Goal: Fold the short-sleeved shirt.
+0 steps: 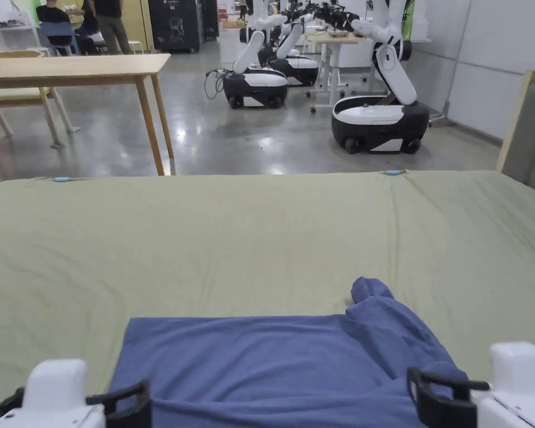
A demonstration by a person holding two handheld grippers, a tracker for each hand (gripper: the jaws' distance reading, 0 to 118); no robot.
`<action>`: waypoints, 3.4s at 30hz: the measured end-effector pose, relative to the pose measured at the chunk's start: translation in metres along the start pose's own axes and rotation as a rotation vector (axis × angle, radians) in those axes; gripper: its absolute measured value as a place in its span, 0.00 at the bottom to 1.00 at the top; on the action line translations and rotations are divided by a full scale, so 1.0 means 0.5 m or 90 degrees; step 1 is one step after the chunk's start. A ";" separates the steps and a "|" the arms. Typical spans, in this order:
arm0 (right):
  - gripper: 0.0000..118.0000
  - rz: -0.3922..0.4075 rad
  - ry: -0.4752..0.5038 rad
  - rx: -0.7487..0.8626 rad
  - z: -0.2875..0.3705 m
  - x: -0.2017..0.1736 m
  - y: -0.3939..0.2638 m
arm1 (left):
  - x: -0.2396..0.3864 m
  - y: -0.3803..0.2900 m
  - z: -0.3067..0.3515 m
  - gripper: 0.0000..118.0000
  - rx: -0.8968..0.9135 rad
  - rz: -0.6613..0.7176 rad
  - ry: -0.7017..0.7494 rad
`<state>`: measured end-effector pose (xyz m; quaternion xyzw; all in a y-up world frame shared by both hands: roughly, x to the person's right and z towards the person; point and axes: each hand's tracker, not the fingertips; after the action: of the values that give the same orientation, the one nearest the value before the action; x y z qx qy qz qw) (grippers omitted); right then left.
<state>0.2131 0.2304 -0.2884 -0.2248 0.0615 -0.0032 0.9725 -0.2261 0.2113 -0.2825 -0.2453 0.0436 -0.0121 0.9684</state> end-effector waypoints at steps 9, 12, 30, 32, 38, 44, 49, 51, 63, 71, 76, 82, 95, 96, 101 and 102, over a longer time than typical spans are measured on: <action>0.01 -0.003 0.000 0.053 -0.058 -0.111 0.014 | 0.119 0.046 -0.029 0.00 0.019 -0.074 -0.013; 0.01 -0.003 0.023 0.030 -0.072 -0.110 0.018 | 0.117 0.043 -0.048 0.00 -0.009 -0.041 -0.043; 0.01 -0.007 -0.038 -0.058 -0.196 0.024 0.029 | -0.052 0.131 -0.532 0.98 -0.221 -0.058 0.041; 0.01 -0.009 -0.056 -0.074 -0.206 0.052 0.025 | -0.056 0.128 -0.587 0.98 -0.239 -0.051 0.046; 0.01 -0.017 -0.110 -0.123 -0.279 0.148 0.034 | 0.028 0.110 -0.566 0.42 -0.271 -0.096 0.022; 0.84 -0.036 -0.067 -0.229 -0.476 0.220 0.066 | 0.066 0.155 -0.461 0.05 -0.223 -0.102 -0.022; 1.00 0.036 -0.077 -0.304 -0.605 0.218 0.044 | 0.052 0.194 -0.429 0.05 -0.206 -0.106 -0.039; 0.80 0.032 -0.077 -0.373 -0.633 0.218 0.022 | 0.057 0.198 -0.419 0.05 -0.204 -0.110 -0.041; 0.03 -0.019 -0.035 -0.219 -0.445 0.178 0.084 | 0.046 0.186 -0.378 0.05 -0.176 -0.044 -0.061; 0.03 0.020 0.009 -0.054 -0.112 0.149 0.103 | -0.026 0.175 -0.126 0.05 -0.067 0.012 -0.082; 0.03 -0.014 0.017 -0.103 0.006 0.134 -0.016 | -0.074 0.065 -0.012 0.05 -0.109 0.037 -0.072; 0.03 -0.031 -0.013 -0.232 -0.023 0.114 -0.164 | -0.102 -0.085 -0.001 0.06 -0.207 0.050 -0.053; 0.94 0.001 0.009 0.108 0.036 -0.064 0.046 | 0.084 0.095 0.060 0.95 0.117 -0.018 -0.051; 0.94 0.005 0.004 0.128 0.032 -0.087 0.052 | 0.105 0.109 0.057 0.93 0.132 -0.014 -0.062; 0.07 0.027 -0.014 0.139 0.029 -0.152 0.048 | 0.154 0.113 0.046 0.05 0.127 -0.039 -0.067; 0.06 0.034 -0.020 0.148 0.031 -0.159 0.044 | 0.153 0.110 0.045 0.05 0.128 -0.039 -0.082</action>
<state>0.1358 0.2596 -0.2749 -0.1089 0.0516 0.0193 0.9925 -0.1480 0.2668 -0.2948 -0.1481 -0.0277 -0.0306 0.9881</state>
